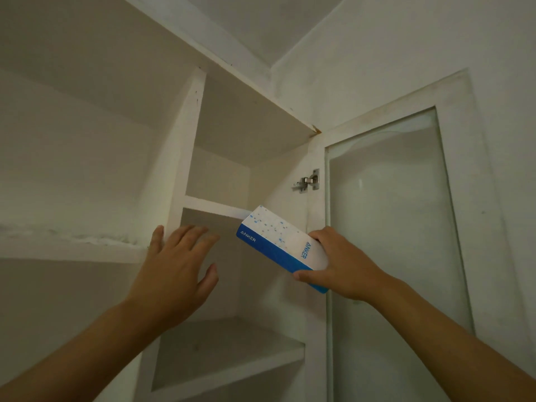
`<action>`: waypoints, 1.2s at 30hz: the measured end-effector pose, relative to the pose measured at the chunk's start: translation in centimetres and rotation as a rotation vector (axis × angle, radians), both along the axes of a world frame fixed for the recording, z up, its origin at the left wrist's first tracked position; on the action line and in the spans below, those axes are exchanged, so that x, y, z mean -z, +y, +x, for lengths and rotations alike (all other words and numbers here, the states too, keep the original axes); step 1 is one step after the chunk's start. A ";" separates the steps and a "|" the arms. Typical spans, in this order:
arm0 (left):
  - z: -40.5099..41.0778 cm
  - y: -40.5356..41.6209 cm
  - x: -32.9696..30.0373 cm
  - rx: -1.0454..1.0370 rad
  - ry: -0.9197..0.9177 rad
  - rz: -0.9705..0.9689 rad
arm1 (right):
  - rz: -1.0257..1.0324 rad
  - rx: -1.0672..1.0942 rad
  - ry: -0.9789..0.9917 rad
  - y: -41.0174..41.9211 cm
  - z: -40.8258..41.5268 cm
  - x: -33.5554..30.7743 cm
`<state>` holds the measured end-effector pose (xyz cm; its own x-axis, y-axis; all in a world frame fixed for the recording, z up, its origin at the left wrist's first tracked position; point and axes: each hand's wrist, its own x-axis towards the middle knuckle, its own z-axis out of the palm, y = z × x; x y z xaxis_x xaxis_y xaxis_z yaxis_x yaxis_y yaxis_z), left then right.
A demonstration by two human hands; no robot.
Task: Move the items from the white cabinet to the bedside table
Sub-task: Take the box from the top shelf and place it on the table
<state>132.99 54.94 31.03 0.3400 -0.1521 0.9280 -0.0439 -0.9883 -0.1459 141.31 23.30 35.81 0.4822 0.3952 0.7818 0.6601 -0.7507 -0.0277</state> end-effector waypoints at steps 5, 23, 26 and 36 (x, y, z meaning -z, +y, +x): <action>-2.2 -1.0 1.8 -0.007 0.077 -0.041 | -0.037 -0.033 0.017 -1.0 -1.7 1.8; -11.7 -6.9 16.8 -0.220 0.385 -0.132 | -0.305 -0.350 0.182 -1.6 -4.1 18.4; -14.5 -6.6 19.7 -0.270 0.448 -0.189 | -0.308 -0.433 0.243 -0.5 -5.5 21.4; -28.0 -6.4 30.6 -0.466 0.536 -0.381 | -0.387 -0.675 0.334 5.9 -13.1 32.8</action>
<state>105.02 48.51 0.46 0.7044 0.4090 0.5802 0.4164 -0.9000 0.1289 128.19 29.22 3.04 0.2284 0.8917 0.3908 0.9730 -0.1953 -0.1231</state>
